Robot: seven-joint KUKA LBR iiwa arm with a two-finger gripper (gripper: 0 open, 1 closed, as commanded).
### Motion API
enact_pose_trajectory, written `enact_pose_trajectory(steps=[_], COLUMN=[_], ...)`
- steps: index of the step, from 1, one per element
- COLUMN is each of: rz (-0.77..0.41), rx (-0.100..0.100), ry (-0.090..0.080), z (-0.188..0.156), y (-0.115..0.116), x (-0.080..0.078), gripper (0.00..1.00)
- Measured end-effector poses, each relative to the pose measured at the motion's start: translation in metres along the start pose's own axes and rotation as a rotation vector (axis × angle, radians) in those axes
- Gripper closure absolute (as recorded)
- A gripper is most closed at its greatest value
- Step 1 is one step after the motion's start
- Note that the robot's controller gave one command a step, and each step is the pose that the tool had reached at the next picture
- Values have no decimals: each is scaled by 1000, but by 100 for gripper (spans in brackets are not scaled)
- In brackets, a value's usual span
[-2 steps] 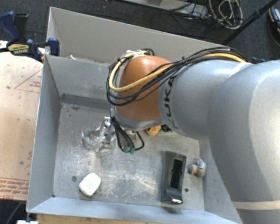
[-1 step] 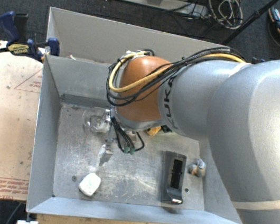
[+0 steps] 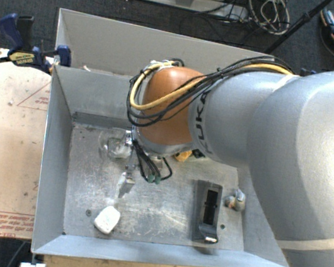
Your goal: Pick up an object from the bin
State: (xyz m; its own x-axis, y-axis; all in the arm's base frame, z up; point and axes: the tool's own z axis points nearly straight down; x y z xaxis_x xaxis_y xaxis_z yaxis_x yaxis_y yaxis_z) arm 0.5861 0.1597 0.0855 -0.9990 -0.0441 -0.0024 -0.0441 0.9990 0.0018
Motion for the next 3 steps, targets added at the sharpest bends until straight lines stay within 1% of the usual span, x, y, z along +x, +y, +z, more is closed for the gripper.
enact_pose_trajectory(steps=[1, 2, 3], rz=[-57, -417, -416], rx=[3, -7, -7], ry=[2, -22, -22], z=[-7, 6, 6], y=[6, 64, 64], x=[16, 69, 69], gripper=[0, 100, 100])
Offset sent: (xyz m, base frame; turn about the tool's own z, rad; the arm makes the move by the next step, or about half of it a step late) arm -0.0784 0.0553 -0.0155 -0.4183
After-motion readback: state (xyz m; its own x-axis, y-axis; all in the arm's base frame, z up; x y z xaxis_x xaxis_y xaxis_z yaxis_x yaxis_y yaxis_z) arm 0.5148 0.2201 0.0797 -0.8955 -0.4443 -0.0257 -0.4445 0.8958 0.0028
